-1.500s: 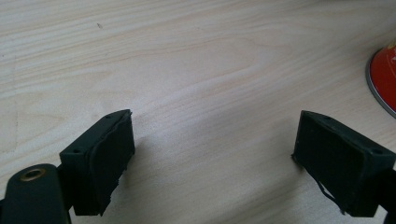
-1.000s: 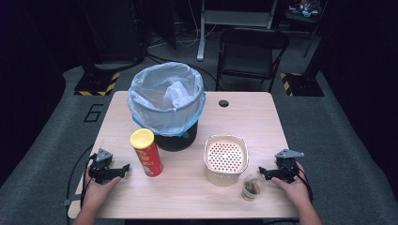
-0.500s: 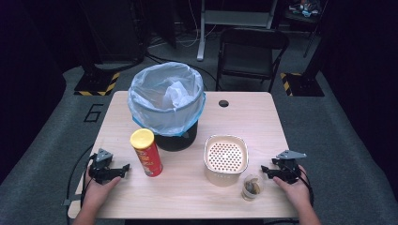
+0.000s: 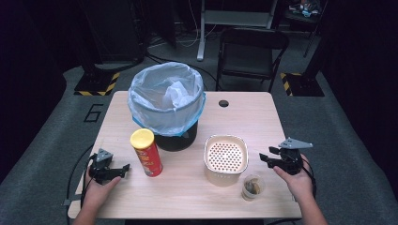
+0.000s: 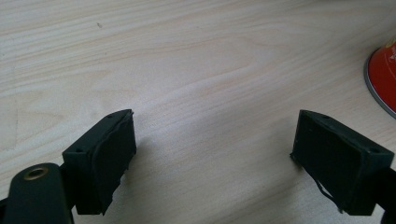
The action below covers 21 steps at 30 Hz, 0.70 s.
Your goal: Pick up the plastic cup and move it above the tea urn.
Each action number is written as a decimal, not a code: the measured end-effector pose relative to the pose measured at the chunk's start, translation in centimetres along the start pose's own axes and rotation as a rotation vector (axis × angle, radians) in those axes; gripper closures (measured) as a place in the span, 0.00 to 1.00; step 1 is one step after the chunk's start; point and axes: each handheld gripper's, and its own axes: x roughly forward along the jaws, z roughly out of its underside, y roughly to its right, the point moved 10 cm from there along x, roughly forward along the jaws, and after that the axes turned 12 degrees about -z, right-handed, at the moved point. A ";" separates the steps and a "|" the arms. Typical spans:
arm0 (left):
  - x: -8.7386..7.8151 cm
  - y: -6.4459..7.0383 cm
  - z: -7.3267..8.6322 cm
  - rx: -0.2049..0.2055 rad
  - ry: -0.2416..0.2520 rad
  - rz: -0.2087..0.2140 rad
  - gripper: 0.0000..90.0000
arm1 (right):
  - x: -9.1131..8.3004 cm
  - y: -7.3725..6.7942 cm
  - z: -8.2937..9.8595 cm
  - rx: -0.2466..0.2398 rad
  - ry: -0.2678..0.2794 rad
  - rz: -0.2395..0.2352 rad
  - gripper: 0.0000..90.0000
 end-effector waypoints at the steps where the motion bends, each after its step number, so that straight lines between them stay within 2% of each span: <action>1: 0.0 0.0 0.0 -0.003 0.000 0.001 0.15 | -0.1 -0.5 -0.9 -0.010 0.015 -0.019 0.50; 2: 0.0 0.0 0.0 -0.003 0.000 0.001 0.15 | -0.1 -0.5 -0.9 -0.010 0.015 -0.019 0.50; 3: 0.0 0.0 0.0 0.000 0.000 0.000 0.15 | -0.2 -1.2 -1.9 -0.020 0.033 -0.044 0.49; 4: 0.0 0.0 0.0 0.000 0.000 0.000 0.15 | -0.2 -1.2 -1.9 -0.020 0.033 -0.044 0.49; 5: 0.0 0.0 0.0 0.000 0.000 -0.001 0.15 | -0.4 -1.8 -3.0 -0.035 0.055 -0.054 0.49; 7: 0.0 0.0 0.0 -0.002 0.000 0.000 0.15 | -0.5 -2.1 -3.5 -0.037 0.066 -0.057 0.49; 10: 0.0 0.0 0.0 -0.004 -0.001 0.001 0.15 | -0.5 -3.0 -4.7 -0.055 0.086 -0.078 0.53; 11: 0.0 0.0 0.0 -0.004 0.000 0.001 0.15 | -0.2 -3.6 -5.1 -0.070 0.079 -0.101 0.59; 14: 0.0 0.0 0.0 -0.002 0.000 -0.001 0.15 | 0.6 -4.2 -5.4 -0.083 0.064 -0.113 0.62; 20: 0.0 0.0 0.0 -0.003 0.000 0.000 0.15 | 1.5 -4.4 -5.9 -0.065 0.060 -0.113 0.64; 21: 0.0 0.0 0.0 -0.002 0.000 -0.001 0.15 | 1.4 -4.5 -6.5 -0.048 0.092 -0.121 0.63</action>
